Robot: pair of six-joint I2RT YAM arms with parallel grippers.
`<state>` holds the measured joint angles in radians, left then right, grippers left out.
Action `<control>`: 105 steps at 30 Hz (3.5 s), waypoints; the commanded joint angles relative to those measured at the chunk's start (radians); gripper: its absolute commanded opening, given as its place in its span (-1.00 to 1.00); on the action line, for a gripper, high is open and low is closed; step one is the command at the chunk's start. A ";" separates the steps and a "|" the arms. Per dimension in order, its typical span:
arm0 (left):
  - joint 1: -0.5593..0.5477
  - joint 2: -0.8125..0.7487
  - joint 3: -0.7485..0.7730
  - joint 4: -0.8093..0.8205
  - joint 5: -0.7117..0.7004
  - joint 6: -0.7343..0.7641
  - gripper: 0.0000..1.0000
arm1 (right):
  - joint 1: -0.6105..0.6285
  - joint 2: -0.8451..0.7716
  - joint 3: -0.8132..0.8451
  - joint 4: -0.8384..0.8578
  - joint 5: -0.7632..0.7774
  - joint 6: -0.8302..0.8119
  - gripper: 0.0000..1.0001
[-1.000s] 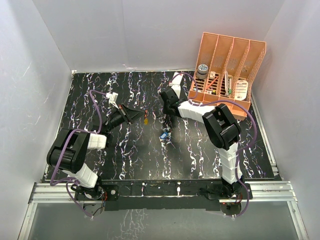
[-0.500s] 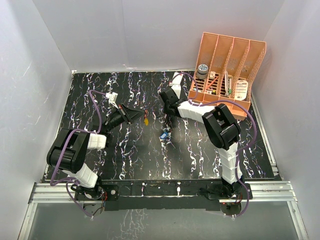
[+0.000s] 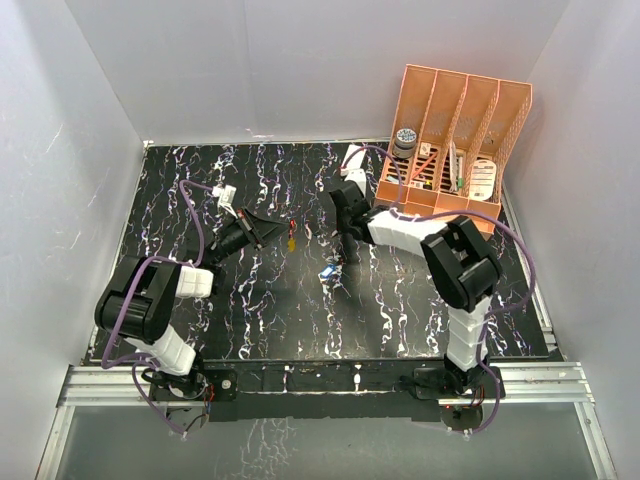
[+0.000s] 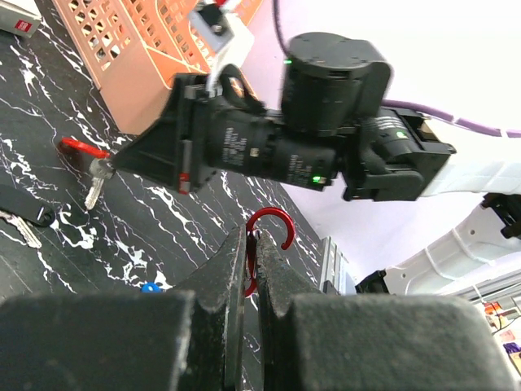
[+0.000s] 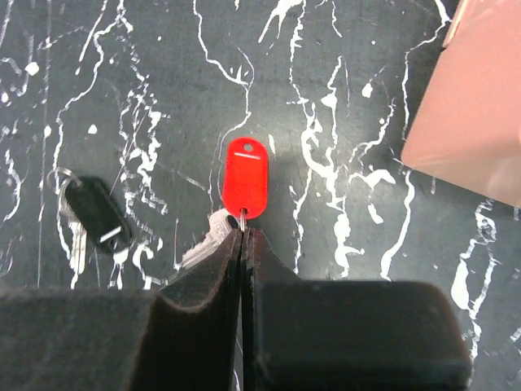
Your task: Put the keys on the keyring
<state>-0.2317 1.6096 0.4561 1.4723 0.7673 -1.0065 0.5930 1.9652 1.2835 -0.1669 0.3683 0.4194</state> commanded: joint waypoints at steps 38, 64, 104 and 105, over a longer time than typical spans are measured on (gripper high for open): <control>0.004 0.121 0.203 0.313 0.090 -0.051 -1.00 | -0.024 -0.481 -0.398 0.546 -0.766 -0.201 -1.00; -0.047 0.130 0.216 0.313 0.061 -0.134 -1.00 | 0.041 -0.490 -0.490 0.735 -0.617 -0.326 -1.00; -0.068 0.144 0.244 0.312 0.063 -0.224 -1.00 | 0.070 -0.423 -0.520 1.006 -0.664 -0.748 -1.00; -0.069 0.145 0.245 0.312 0.064 -0.224 -1.00 | 0.071 -0.423 -0.520 1.007 -0.665 -0.751 -1.00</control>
<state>-0.2920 1.7473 0.6701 1.4734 0.8268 -1.2163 0.6548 1.5455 0.7124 0.7650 -0.2840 -0.2916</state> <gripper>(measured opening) 0.032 0.009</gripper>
